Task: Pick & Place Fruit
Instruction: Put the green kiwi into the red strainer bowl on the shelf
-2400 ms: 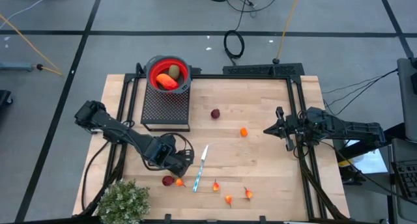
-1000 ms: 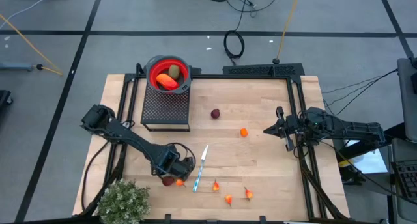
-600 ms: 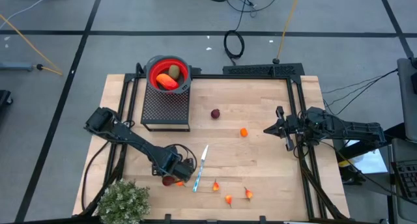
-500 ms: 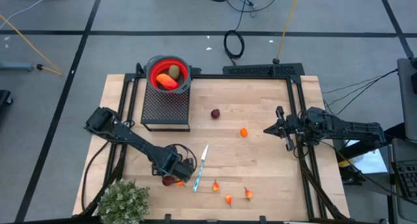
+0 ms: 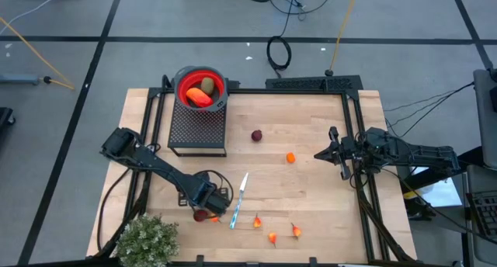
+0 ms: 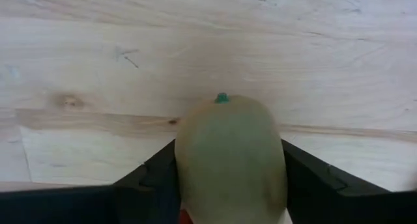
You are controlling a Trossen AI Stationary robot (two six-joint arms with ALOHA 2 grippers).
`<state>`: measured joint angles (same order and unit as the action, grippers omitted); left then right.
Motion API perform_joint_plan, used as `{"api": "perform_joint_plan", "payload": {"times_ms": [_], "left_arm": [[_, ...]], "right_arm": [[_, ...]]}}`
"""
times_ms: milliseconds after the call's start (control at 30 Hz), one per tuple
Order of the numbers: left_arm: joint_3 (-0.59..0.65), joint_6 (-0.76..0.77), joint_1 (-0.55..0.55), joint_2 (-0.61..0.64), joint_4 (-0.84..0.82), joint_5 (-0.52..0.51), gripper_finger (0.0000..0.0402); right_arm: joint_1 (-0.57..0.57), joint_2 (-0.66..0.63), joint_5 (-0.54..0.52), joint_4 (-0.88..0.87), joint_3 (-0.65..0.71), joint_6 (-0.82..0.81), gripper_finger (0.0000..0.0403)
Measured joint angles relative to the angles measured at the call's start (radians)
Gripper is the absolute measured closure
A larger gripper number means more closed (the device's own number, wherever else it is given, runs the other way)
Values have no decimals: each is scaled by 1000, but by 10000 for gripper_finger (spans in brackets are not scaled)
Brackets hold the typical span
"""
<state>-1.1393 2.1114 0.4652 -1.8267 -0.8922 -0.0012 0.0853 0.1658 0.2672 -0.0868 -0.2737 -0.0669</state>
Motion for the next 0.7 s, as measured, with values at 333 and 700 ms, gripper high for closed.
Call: {"api": "perform_joint_plan", "payload": {"times_ms": [333,700], "left_arm": [[0,-62,-1,72,-46,-5,197],[0,-381,16,310,63,-439,200]], "right_arm": [[0,0,0,0,0,0,403],[0,0,-2,1,0,0,403]]}}
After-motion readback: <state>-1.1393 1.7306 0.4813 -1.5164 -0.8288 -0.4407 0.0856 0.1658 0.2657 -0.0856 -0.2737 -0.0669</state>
